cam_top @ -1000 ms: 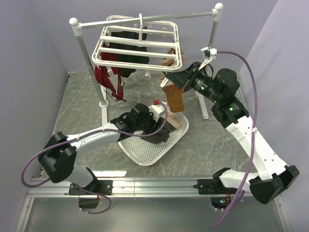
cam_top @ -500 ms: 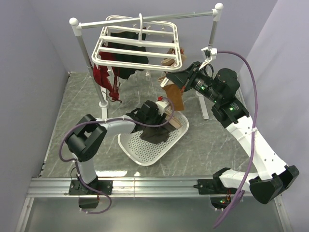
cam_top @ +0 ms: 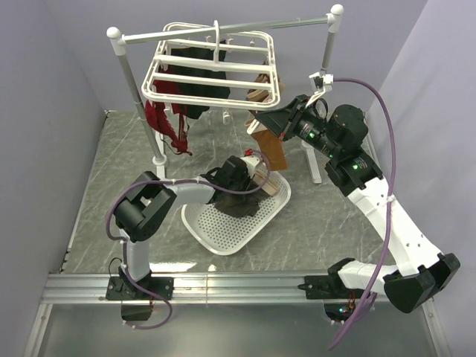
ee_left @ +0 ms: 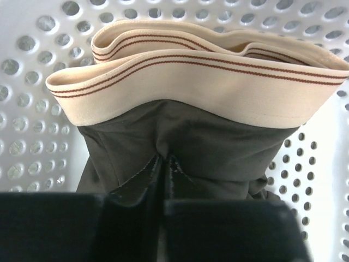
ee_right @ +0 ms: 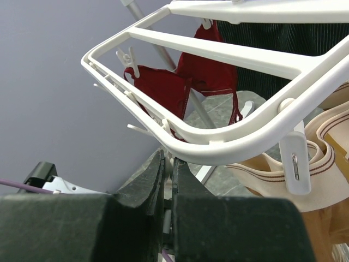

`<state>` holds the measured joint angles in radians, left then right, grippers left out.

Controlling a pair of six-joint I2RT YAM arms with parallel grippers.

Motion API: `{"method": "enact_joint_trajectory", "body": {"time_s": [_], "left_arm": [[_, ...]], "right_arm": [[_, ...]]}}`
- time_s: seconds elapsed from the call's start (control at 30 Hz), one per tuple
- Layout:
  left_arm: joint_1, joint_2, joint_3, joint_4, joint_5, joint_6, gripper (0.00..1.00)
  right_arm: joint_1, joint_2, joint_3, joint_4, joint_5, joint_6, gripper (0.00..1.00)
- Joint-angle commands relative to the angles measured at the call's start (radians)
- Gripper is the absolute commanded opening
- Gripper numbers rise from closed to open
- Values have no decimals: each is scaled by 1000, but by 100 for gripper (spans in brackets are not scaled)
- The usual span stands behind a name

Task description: Clip the underwear to the hanger

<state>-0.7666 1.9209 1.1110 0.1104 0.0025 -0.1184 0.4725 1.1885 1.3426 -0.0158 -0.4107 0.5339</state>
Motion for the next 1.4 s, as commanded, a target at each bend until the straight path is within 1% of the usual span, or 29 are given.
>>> {"method": "enact_joint_trajectory", "body": {"time_s": [0.0,0.07,0.1,0.17,0.2,0.27,0.3,0.37,0.47,0.53,0.6,0.67,0.7,0.77,0.83,0.9,0.93,1.07,1.13,1.2,1.23,1.27,1.3,1.33,1.37], "left_arm": [[-2,-101,-19,-12,10,-24,4],[-7,-160,-40,-37,28,-23,0],[-16,-225,-71,-44,31,-9,1],[-25,-296,-102,-61,36,17,1],[-33,-365,-129,-69,37,46,0],[-33,-448,-151,-104,63,98,0],[-33,-471,-169,-107,71,108,0],[-34,-511,-187,-182,106,176,0],[-34,-607,-230,-242,165,287,0],[-34,-655,-275,-253,203,324,1],[-43,-727,-330,-247,224,396,1],[-49,-788,-373,-203,232,457,0],[-72,-801,-411,-190,220,479,0],[-102,-803,-438,-145,189,525,0],[-111,-792,-465,-109,160,526,0],[-117,-751,-476,-19,125,533,0],[-117,-717,-474,35,84,527,0],[-117,-666,-451,176,1,484,0],[-122,-646,-450,210,1,493,0],[-135,-616,-445,183,8,503,0],[-137,-593,-447,135,26,502,2],[-135,-586,-448,103,107,513,8],[-135,-583,-453,74,149,523,15],[-135,-598,-456,24,195,543,30],[-134,-612,-470,11,250,546,37]], "right_arm": [[-8,5,44,-4,-11,-3,0],[-8,0,40,-4,-13,-6,0],[-9,2,38,-4,-13,-6,0],[-8,2,38,-4,-13,-8,0],[-11,0,38,-6,-13,-8,0],[-9,0,38,-4,-14,-8,0],[-11,2,39,-6,-13,-9,0],[-9,3,40,-6,-13,-9,0],[-9,5,41,-1,-13,-6,0],[-9,5,40,0,-14,-6,0],[-9,6,40,0,-16,-8,0],[-12,8,38,4,-16,-5,0],[-11,10,35,4,-16,-6,0],[-11,13,33,5,-16,-3,0],[-11,16,33,7,-16,0,0],[-9,17,36,5,-13,-6,0],[-11,19,38,2,-11,-8,0],[-9,22,40,-3,-11,-14,0],[-9,19,40,-3,-10,-15,0],[-9,20,38,-3,-8,-15,0],[-9,20,38,-3,-8,-15,0],[-9,20,38,-1,-8,-15,0],[-11,22,39,-1,-8,-15,0],[-11,20,40,-4,-8,-18,0],[-9,20,41,-6,-8,-18,0]]}}
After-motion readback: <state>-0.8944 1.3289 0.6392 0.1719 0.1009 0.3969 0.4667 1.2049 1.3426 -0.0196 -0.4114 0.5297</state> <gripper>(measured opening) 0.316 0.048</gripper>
